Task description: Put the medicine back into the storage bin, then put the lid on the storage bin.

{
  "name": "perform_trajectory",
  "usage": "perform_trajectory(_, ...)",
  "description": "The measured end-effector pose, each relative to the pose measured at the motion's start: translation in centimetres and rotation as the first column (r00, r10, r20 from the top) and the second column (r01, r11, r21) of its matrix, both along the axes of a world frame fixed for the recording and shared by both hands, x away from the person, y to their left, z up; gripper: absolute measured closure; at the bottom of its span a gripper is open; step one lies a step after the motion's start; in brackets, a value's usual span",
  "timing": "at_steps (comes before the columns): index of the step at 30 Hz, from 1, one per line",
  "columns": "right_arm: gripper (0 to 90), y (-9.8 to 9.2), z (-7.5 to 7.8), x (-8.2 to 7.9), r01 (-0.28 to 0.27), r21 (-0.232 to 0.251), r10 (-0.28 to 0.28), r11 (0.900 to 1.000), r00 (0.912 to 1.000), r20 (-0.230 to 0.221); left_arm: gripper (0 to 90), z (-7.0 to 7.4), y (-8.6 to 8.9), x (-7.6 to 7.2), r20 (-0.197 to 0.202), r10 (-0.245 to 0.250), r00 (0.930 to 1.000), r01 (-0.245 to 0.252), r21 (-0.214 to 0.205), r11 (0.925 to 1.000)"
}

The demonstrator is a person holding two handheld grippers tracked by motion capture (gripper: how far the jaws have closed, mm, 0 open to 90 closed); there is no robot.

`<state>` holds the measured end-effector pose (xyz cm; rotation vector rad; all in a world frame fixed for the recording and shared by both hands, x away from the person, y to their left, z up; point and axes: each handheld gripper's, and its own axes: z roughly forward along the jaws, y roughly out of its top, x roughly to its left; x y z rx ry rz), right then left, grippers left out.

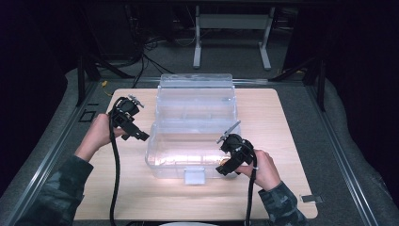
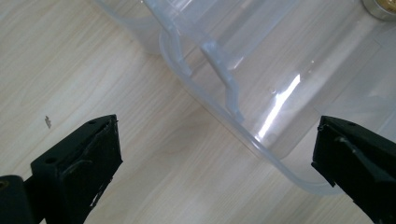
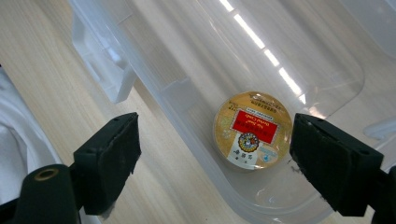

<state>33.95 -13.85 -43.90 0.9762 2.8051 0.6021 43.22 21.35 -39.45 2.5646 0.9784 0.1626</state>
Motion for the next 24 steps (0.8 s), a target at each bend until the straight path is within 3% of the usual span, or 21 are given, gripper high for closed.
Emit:
perform_trajectory(16,18.2,0.4,0.1,-0.3,-0.016,-0.014,0.016,0.9998,0.9997,0.019,3.7,1.9,-2.4,3.2,0.029,0.007,0.9996,-0.007,0.002,1.0)
perform_trajectory(24,19.4,0.5,-0.1,-0.5,-0.02,-0.01,0.02,0.9998,0.9997,0.016,5.8,2.6,-3.7,4.6,0.05,-0.002,0.9987,0.003,-0.019,0.9998)
